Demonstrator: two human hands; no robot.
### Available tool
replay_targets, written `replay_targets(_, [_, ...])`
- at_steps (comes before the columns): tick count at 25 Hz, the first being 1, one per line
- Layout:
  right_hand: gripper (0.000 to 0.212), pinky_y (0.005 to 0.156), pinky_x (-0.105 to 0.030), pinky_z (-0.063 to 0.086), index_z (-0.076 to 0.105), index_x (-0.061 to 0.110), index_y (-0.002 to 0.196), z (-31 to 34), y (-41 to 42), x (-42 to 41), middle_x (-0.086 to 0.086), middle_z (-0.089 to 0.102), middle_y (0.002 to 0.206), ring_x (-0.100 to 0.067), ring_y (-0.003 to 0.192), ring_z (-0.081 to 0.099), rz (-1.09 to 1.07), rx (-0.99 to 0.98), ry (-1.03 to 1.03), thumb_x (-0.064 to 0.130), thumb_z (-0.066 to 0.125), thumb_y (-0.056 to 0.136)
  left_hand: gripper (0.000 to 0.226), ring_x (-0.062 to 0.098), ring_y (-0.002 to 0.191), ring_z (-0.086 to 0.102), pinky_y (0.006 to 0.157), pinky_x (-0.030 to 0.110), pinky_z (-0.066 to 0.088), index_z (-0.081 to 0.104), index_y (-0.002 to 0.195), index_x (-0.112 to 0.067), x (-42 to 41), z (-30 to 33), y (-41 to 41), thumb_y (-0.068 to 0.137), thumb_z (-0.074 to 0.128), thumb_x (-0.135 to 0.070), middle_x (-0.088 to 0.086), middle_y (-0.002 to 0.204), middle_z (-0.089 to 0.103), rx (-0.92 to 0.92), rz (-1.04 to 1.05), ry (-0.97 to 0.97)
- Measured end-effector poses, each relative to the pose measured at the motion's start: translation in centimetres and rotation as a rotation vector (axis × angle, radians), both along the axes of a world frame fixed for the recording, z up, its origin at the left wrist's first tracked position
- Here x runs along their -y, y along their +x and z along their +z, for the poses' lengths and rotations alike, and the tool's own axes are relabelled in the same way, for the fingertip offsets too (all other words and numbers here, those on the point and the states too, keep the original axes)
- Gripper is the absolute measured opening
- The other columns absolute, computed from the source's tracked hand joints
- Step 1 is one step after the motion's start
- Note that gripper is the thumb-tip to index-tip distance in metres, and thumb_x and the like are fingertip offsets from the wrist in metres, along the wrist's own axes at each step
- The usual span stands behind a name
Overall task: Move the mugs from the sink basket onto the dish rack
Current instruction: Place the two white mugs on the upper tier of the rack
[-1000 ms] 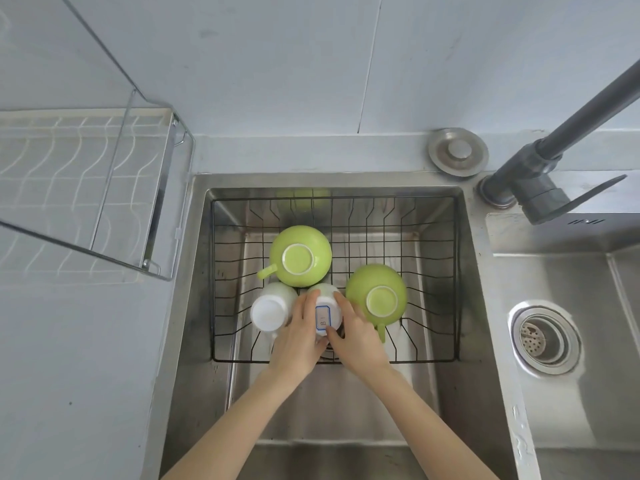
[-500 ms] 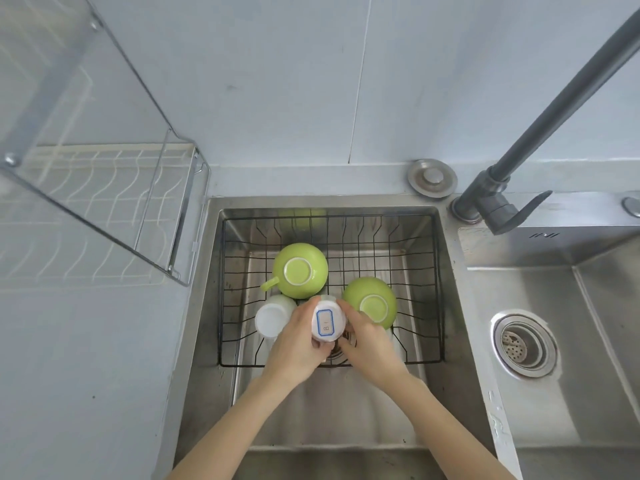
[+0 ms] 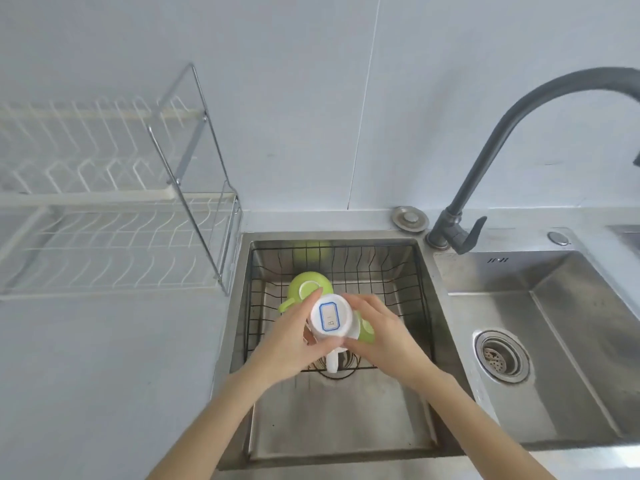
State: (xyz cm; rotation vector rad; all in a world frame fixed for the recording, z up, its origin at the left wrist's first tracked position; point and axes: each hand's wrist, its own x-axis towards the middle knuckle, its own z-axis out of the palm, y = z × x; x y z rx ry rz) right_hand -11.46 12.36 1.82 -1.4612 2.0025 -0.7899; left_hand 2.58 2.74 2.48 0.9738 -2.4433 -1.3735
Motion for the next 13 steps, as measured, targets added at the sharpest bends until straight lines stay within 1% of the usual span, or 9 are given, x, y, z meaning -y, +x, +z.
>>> replay_targets(2, [0.062, 0.099, -0.025, 0.043, 0.045, 0.027, 0.134, 1.9, 0.8, -0.1, 0.007, 0.050, 0.127, -0.011, 0.112, 0.052, 0.018, -0.024, -0.045, 0.023, 0.072, 0.078, 0.072, 0.001, 0.075, 0.054, 0.068, 0.011, 0.045, 0.022, 0.142, -0.030, 0.2, 1.8, 1.8, 0.082, 0.062, -0.033, -0.017, 0.109, 0.049, -0.024, -0.033, -0.043])
replay_targets(4, [0.063, 0.099, -0.028, 0.046, 0.047, 0.030, 0.132, 3.5, 1.9, -0.1, 0.018, 0.049, 0.119, -0.011, 0.110, 0.056, 0.018, -0.028, -0.097, 0.022, 0.073, 0.076, 0.070, 0.001, 0.076, 0.054, 0.075, 0.014, 0.047, 0.022, 0.141, -0.034, 0.2, 3.3, 3.8, 0.083, 0.062, -0.028, -0.024, 0.106, 0.046, -0.063, -0.074, -0.056])
replay_targets(6, [0.063, 0.100, -0.021, 0.044, 0.048, 0.031, 0.131, 5.0, 3.1, 0.1, 0.028, 0.045, 0.115, -0.007, 0.110, 0.057, 0.021, 0.008, -0.134, 0.020, 0.074, 0.075, 0.076, 0.000, 0.082, 0.053, 0.082, 0.018, 0.049, 0.016, 0.141, -0.039, 0.6, 4.6, 5.7, 0.083, 0.062, -0.026, -0.025, 0.104, 0.044, -0.081, -0.090, -0.087])
replay_targets(7, [0.063, 0.100, -0.016, 0.043, 0.048, 0.032, 0.130, 5.6, 3.7, 0.3, 0.029, 0.045, 0.116, -0.005, 0.110, 0.057, 0.026, 0.032, -0.150, 0.020, 0.075, 0.075, 0.078, 0.000, 0.083, 0.053, 0.082, 0.018, 0.049, 0.014, 0.141, -0.040, 0.9, 5.0, 6.5, 0.082, 0.063, -0.024, -0.022, 0.104, 0.045, -0.085, -0.094, -0.101])
replay_targets(9, [0.062, 0.097, -0.003, 0.038, 0.047, 0.038, 0.127, 6.9, 5.3, 1.0, 0.024, 0.047, 0.117, 0.001, 0.111, 0.053, 0.034, 0.070, -0.179, 0.020, 0.075, 0.075, 0.081, -0.001, 0.084, 0.054, 0.081, 0.015, 0.048, 0.012, 0.138, -0.045, 1.9, 5.9, 8.3, 0.081, 0.064, -0.020, -0.011, 0.105, 0.050, -0.085, -0.097, -0.135])
replay_targets(10, [0.062, 0.096, 0.001, 0.037, 0.046, 0.040, 0.126, 7.5, 6.1, 1.4, 0.020, 0.049, 0.118, 0.003, 0.111, 0.051, 0.037, 0.083, -0.187, 0.020, 0.075, 0.075, 0.081, -0.001, 0.084, 0.054, 0.081, 0.012, 0.046, 0.011, 0.135, -0.049, 2.3, 6.3, 9.1, 0.081, 0.065, -0.020, -0.009, 0.106, 0.050, -0.088, -0.089, -0.163])
replay_targets(11, [0.062, 0.096, 0.001, 0.036, 0.047, 0.039, 0.126, 8.0, 7.0, 1.9, 0.016, 0.050, 0.118, 0.004, 0.111, 0.051, 0.039, 0.093, -0.194, 0.019, 0.075, 0.075, 0.082, -0.003, 0.083, 0.053, 0.080, 0.009, 0.045, 0.012, 0.131, -0.052, 2.7, 6.7, 9.9, 0.080, 0.067, -0.020, -0.010, 0.105, 0.050, -0.093, -0.068, -0.192])
replay_targets(13, [0.062, 0.100, -0.004, 0.038, 0.048, 0.035, 0.128, 9.0, 8.8, 2.9, 0.010, 0.052, 0.118, 0.000, 0.111, 0.054, 0.046, 0.113, -0.207, 0.018, 0.075, 0.075, 0.080, -0.008, 0.081, 0.052, 0.075, 0.004, 0.041, 0.017, 0.129, -0.052, 3.6, 7.5, 11.6, 0.078, 0.069, -0.020, -0.015, 0.103, 0.049, -0.129, -0.025, -0.239])
